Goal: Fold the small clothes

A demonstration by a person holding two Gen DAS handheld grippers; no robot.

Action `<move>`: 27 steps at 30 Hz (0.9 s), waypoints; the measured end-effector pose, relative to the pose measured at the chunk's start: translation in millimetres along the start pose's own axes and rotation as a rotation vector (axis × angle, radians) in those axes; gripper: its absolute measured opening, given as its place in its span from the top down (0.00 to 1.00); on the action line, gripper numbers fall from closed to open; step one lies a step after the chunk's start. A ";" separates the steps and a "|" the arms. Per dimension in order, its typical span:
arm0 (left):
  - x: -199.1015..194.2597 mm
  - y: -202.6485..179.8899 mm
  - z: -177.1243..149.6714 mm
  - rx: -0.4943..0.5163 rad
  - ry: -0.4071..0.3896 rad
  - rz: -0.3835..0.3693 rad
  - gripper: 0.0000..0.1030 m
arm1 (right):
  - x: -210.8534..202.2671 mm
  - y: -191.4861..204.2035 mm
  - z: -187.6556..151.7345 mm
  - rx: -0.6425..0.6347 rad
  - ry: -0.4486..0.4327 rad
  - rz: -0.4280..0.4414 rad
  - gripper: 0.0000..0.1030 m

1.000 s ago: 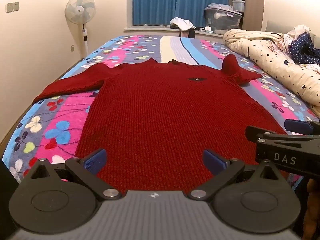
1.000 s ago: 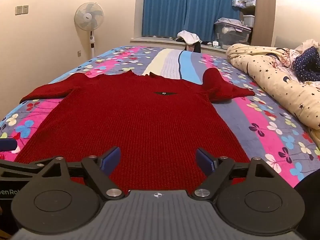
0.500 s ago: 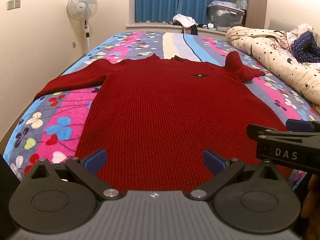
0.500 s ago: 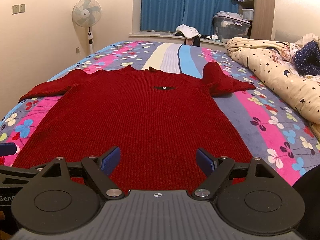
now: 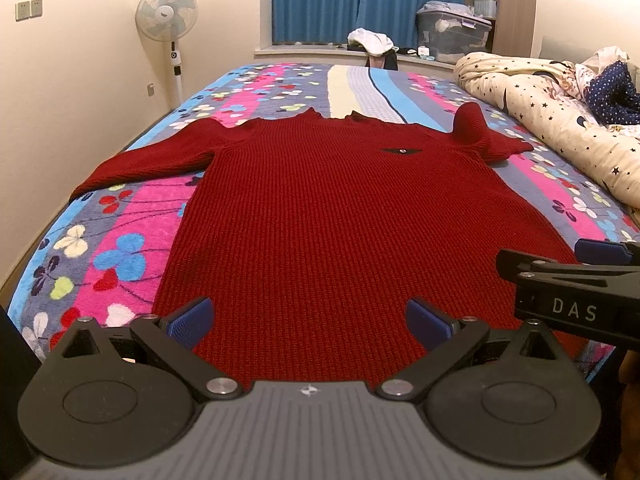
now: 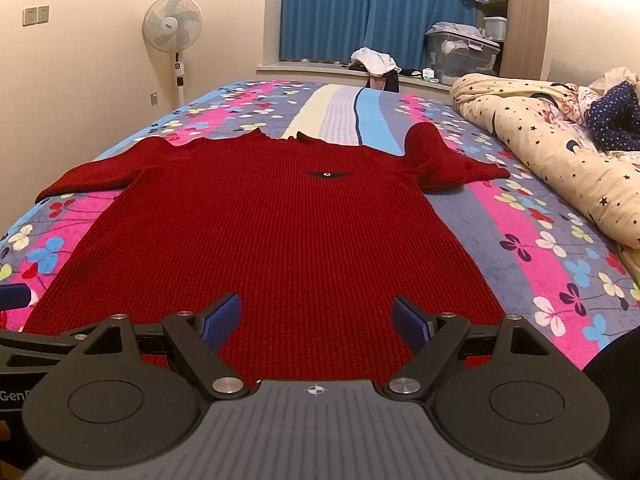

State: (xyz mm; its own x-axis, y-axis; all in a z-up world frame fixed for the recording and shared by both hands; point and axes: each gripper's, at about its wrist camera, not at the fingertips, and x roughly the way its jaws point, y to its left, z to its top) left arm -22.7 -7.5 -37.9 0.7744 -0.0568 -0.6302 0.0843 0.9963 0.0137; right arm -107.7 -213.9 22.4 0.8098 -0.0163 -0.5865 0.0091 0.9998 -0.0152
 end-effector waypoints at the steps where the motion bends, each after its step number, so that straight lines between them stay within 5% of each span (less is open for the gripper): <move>1: 0.3 0.5 0.1 0.000 0.000 0.000 0.01 | 0.0 -0.1 0.1 0.003 0.001 0.002 0.19; 27: 0.2 1.2 -0.3 -0.006 0.000 0.001 0.01 | -0.2 0.1 0.4 0.018 0.009 0.008 0.19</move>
State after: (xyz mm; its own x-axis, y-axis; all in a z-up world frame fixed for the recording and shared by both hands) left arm -22.7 -6.4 -38.2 0.7746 -0.0559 -0.6300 0.0800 0.9967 0.0099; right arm -107.6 -213.8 22.9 0.8043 -0.0078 -0.5941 0.0129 0.9999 0.0042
